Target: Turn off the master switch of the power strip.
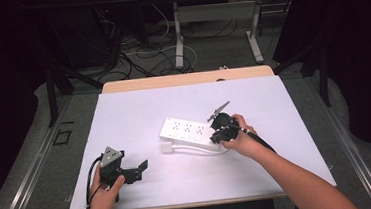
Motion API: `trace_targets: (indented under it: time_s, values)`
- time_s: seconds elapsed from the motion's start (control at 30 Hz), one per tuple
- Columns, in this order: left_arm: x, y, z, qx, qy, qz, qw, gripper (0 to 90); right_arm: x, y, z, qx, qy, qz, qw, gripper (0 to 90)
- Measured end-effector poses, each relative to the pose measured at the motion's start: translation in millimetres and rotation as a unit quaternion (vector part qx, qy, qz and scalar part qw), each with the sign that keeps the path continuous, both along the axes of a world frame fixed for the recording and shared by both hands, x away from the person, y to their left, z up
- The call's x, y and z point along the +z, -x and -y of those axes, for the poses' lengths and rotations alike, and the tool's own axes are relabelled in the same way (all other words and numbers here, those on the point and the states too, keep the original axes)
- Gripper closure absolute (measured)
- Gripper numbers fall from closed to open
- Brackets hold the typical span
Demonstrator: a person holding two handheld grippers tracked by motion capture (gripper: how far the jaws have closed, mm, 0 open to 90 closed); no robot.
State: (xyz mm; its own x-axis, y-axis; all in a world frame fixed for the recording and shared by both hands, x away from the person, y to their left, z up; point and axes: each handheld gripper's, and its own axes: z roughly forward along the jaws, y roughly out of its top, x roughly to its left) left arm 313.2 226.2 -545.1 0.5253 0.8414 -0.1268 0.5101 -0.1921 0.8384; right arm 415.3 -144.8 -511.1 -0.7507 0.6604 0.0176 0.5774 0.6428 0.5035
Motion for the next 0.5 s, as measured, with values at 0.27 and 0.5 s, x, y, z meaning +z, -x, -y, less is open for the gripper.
trace_targets:
  time_s: [0.27, 0.5]
  values:
    - [0.1, 0.5, -0.3, 0.000, -0.001, 0.001, 1.0000, 0.6, -0.3, 1.0, -0.9, 0.000, 0.001, 0.003, 1.0000, 67.8]
    - [0.3, 0.8, -0.7, 0.001, -0.002, 0.001, 1.0000, 0.5, 0.7, 0.9, -0.4, -0.004, -0.012, 0.006, 0.9999, 56.3]
